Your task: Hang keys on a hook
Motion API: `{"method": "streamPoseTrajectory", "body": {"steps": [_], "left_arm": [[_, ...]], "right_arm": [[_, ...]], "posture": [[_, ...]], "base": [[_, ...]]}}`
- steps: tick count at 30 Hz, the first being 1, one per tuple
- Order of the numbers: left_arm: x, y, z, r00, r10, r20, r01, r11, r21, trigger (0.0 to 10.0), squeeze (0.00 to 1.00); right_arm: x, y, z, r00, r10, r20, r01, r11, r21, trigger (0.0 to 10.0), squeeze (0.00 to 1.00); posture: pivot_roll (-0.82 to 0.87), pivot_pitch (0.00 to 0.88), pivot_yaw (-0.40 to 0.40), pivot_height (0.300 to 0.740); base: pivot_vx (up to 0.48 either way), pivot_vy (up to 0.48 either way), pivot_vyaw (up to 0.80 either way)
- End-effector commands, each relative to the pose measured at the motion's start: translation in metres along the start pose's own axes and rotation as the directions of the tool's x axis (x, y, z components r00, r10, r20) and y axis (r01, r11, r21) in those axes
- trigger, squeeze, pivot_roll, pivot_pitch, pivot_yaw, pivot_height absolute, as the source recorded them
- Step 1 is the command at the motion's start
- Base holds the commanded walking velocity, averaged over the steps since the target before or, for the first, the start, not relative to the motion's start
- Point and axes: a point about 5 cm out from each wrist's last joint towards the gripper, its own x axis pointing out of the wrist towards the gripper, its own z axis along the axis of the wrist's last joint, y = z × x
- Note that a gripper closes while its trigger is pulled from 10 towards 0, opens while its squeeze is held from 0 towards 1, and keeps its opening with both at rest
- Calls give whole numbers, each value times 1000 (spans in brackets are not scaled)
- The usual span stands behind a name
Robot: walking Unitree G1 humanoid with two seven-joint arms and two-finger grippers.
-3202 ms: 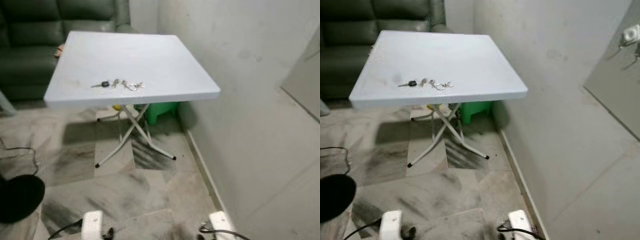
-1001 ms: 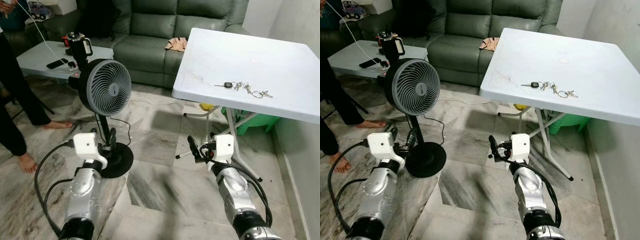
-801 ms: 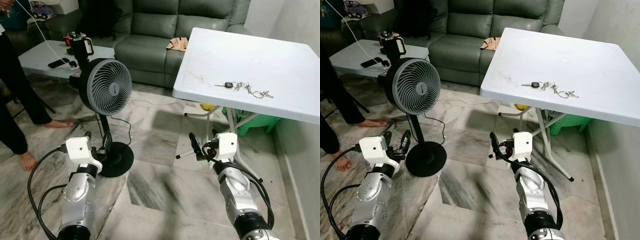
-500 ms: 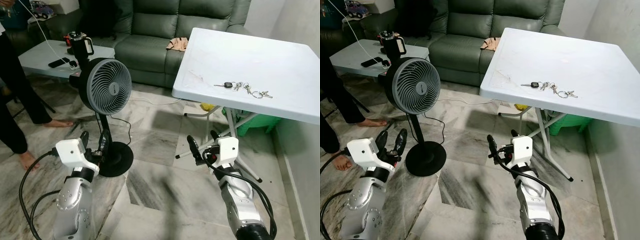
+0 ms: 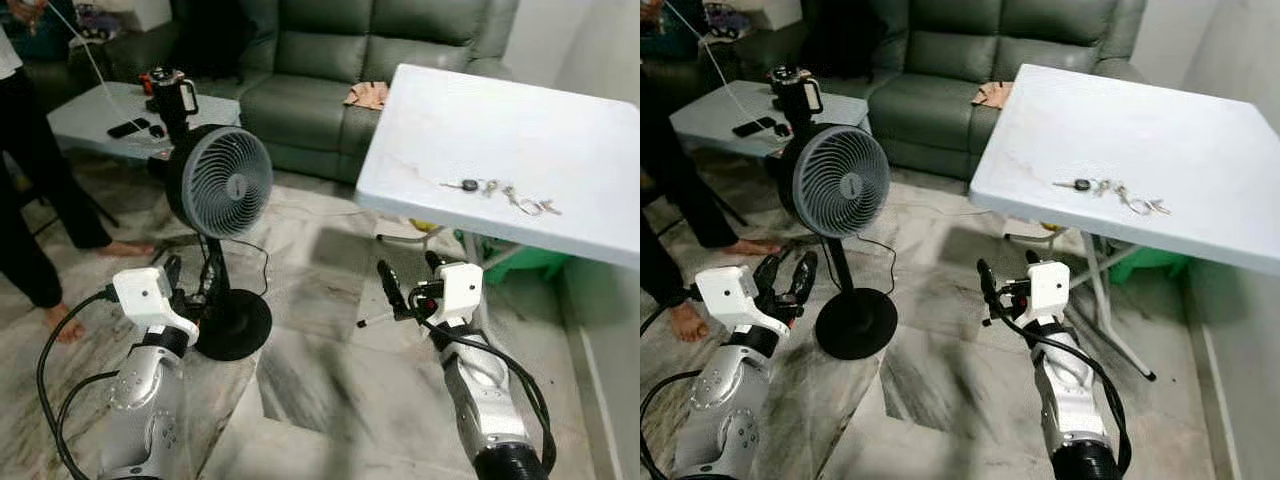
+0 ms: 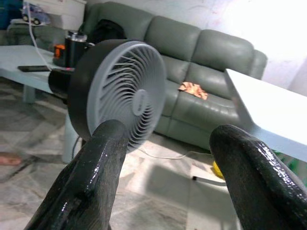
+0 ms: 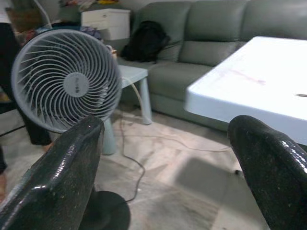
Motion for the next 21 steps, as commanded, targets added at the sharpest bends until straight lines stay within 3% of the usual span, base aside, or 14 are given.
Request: {"method": "streamPoseTrajectory", "body": {"steps": [1,21], "left_arm": [[1,-3,0,1000,-23,-11,23,1000,11,10000,0],[3,-8,0,999,-41,-32,41,999,12,10000,0]], "right_arm": [[1,1,3,1000,12,6,-12,1000,-8,10000,0],[0,1,5,1000,20,-6,-20,1000,-20,10000,0]], "posture": [[-135,0,-25,724],[-131,0,-26,724]], "base": [[480,0,0],[480,0,0]]}}
